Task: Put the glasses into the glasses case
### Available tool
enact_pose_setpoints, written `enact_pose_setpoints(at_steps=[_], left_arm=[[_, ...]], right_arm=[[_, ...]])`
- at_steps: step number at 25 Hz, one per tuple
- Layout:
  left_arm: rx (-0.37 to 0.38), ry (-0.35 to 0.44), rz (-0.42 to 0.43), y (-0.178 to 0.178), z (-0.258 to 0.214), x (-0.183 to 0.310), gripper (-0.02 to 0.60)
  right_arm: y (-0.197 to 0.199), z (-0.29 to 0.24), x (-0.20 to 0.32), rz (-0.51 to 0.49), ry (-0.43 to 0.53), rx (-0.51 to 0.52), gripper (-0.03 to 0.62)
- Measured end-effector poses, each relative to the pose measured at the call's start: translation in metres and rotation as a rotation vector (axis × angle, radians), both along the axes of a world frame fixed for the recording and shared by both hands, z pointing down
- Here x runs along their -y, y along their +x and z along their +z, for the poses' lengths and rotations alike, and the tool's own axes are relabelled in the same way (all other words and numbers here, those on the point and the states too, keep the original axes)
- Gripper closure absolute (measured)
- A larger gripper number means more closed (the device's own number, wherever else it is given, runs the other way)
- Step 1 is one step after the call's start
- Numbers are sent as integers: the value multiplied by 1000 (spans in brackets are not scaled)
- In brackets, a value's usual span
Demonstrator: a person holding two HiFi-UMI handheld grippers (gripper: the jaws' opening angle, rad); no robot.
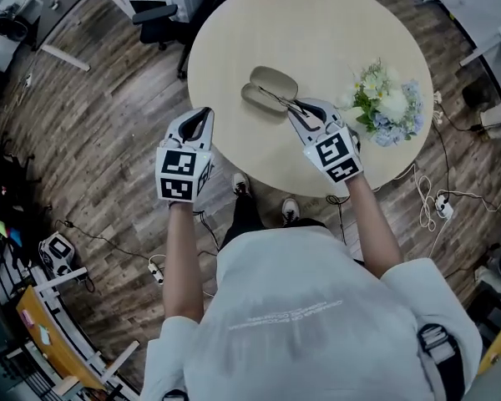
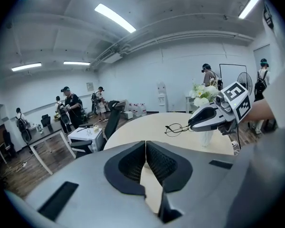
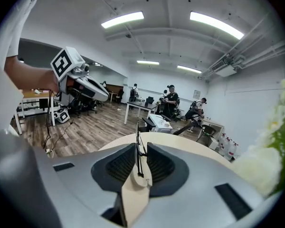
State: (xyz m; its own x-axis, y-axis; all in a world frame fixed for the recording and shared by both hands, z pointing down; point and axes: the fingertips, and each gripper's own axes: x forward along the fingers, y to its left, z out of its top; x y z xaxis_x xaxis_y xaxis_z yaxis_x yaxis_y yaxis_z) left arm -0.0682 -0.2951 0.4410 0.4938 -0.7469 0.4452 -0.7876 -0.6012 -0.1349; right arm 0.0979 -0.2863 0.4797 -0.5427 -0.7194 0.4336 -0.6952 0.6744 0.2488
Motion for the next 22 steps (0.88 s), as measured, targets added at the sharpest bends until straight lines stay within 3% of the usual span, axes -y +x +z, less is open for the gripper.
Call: enact_pose_setpoints(at_steps=[7, 12, 22], left_arm=[[60, -67, 82, -17, 38, 59, 566], [56, -131, 141, -21, 62, 88, 566], [24, -234, 170, -32, 111, 125, 566]], right_arm=[[-21, 61, 39, -25, -47, -99, 517], [-20, 98, 61, 5, -111, -168, 517], [-13, 173, 90, -62, -188, -386, 518]])
